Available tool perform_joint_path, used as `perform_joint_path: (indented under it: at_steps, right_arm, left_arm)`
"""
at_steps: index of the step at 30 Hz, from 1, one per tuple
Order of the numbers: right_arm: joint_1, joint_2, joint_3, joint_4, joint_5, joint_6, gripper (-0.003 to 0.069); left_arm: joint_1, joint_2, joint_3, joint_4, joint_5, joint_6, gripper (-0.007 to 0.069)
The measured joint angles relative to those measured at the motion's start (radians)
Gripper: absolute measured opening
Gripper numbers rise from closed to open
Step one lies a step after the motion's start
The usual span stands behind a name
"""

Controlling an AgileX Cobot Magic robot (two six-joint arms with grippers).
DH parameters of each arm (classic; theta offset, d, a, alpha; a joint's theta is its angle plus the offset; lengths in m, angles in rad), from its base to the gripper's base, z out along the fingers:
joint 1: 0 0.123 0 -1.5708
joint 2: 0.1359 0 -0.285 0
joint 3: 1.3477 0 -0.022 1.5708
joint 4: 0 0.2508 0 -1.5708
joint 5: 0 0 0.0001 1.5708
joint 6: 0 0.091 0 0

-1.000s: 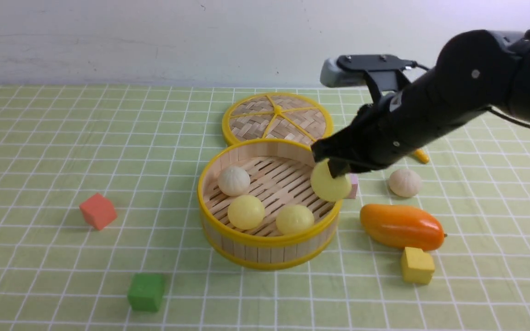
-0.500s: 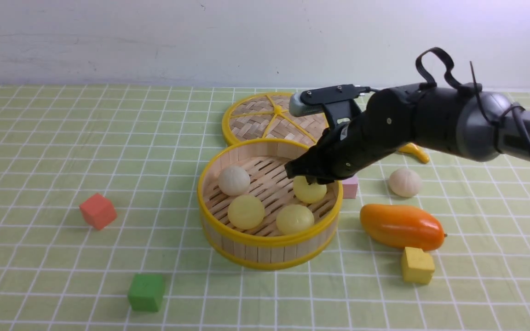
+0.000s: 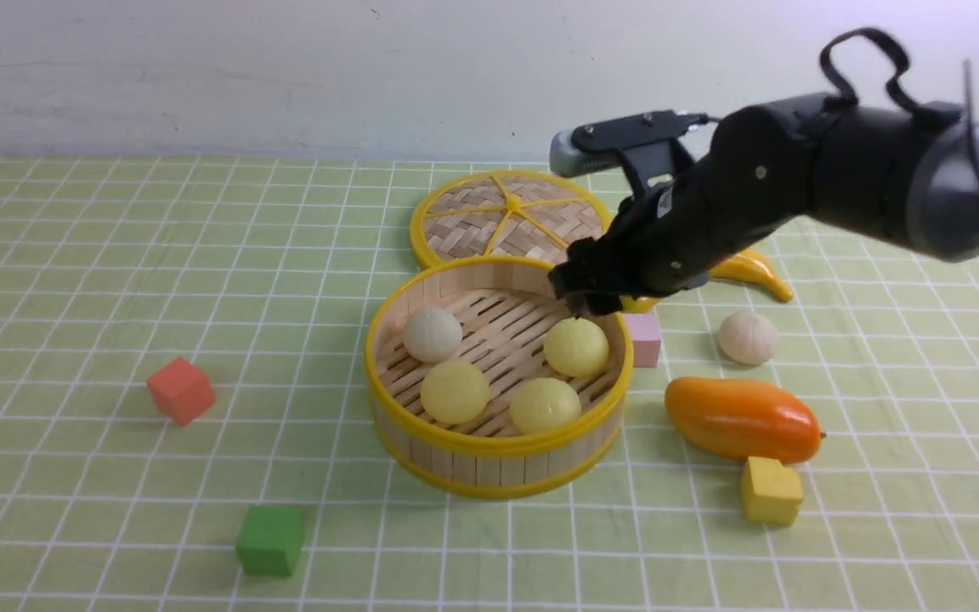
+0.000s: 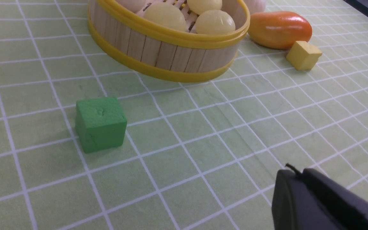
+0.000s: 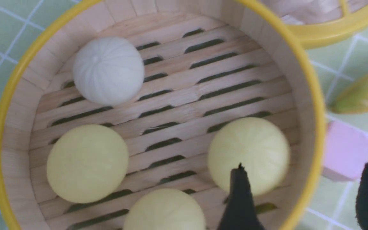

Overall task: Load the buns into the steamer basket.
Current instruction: Use the right arm to grab a steamed stuffed bun

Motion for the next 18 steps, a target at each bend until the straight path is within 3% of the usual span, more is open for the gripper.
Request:
perform_joint_path:
  at_steps: [4,8,18]
  right_arm:
    - [-0.103,-0.023,-0.007,-0.067,0.091,0.102,0.0399]
    - [-0.232,0.026,-0.007,-0.053,0.11,0.14,0.0345]
    - [-0.297,0.16,-0.067,0.052,0.071,0.069,0.0332]
  left_arm:
    - [0.0,0.0,0.0,0.0,0.0,0.0,0.0029]
    - [0.0,0.0,0.0,0.0,0.0,0.0,0.0033]
    - [0.0,0.0,0.0,0.0,0.0,0.0,0.0038]
